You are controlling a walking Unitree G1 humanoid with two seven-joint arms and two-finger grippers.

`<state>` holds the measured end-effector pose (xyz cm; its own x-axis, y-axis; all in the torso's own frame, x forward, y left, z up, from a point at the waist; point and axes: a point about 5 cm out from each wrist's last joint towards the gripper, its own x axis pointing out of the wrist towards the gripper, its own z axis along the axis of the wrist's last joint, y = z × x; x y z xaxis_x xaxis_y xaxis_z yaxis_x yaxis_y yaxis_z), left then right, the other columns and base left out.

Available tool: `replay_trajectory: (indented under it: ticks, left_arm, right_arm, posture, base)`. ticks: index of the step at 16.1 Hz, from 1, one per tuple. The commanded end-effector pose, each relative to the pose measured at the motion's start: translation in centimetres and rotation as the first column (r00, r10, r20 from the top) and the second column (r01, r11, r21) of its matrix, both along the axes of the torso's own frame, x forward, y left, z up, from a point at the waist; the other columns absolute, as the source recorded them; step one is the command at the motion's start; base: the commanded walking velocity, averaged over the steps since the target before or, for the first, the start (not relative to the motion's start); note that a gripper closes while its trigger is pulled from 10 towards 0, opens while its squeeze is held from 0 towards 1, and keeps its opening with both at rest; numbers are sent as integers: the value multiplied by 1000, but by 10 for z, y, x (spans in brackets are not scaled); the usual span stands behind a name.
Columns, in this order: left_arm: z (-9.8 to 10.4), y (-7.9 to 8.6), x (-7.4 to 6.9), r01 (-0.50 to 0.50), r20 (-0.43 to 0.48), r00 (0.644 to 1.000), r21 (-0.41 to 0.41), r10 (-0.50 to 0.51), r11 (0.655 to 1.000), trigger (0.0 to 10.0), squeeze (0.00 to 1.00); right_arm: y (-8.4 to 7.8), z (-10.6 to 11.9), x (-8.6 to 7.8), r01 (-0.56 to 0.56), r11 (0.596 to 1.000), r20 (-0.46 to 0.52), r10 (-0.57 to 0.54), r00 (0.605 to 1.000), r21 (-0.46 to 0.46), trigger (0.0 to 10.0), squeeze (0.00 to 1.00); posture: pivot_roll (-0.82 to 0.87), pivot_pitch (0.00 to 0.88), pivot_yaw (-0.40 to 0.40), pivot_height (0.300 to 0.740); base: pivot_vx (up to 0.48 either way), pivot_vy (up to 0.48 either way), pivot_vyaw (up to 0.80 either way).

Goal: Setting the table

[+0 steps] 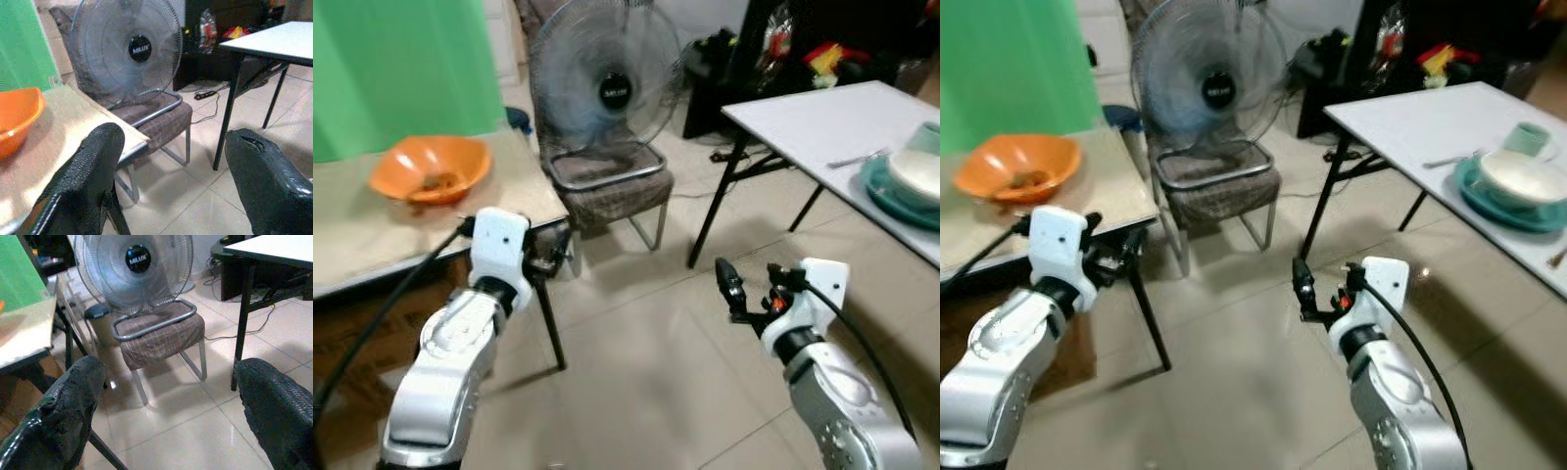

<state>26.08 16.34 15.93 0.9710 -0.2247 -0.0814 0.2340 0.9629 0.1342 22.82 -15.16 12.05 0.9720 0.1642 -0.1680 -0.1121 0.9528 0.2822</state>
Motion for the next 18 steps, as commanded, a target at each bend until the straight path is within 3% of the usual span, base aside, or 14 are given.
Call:
replay_trajectory:
  ticks: [1, 4, 8, 12, 18]
  left_arm:
    - [1, 1, 0, -7, 5, 1000, -5, 7, 1000, 10000, 0]
    - [1, -1, 1, -24, 0, 1000, -13, 24, 1000, 10000, 0]
    - [6, -1, 3, -23, 36, 999, -2, 23, 1000, 10000, 0]
    - [8, -1, 3, -10, 48, 999, 12, 9, 1000, 10000, 0]
    - [10, -1, 3, 14, 54, 998, 33, -16, 999, 10000, 0]
  right_arm:
    - [1, 2, 1, -6, 1000, 5, 6, 1000, 11, 10000, 0]
    - [3, 3, 1, -35, 999, 12, 35, 999, 0, 10000, 0]
    - [6, 3, 2, -55, 998, 15, 55, 998, 5, 10000, 0]
    - [10, 4, 5, -86, 996, 27, 86, 996, -1, 10000, 0]
    - [15, 3, 8, -113, 994, 29, 113, 993, -7, 10000, 0]
  posture:
    - [-103, 0, -38, 740]
    - [-106, 0, -39, 740]
    - [-99, 0, -45, 740]
    - [-90, 0, -50, 740]
    - [-75, 0, -47, 740]
  base:
    - [0, 0, 0]
    - [0, 0, 0]
    - [0, 0, 800]
    - [266, 0, 734]
    - [269, 0, 0]
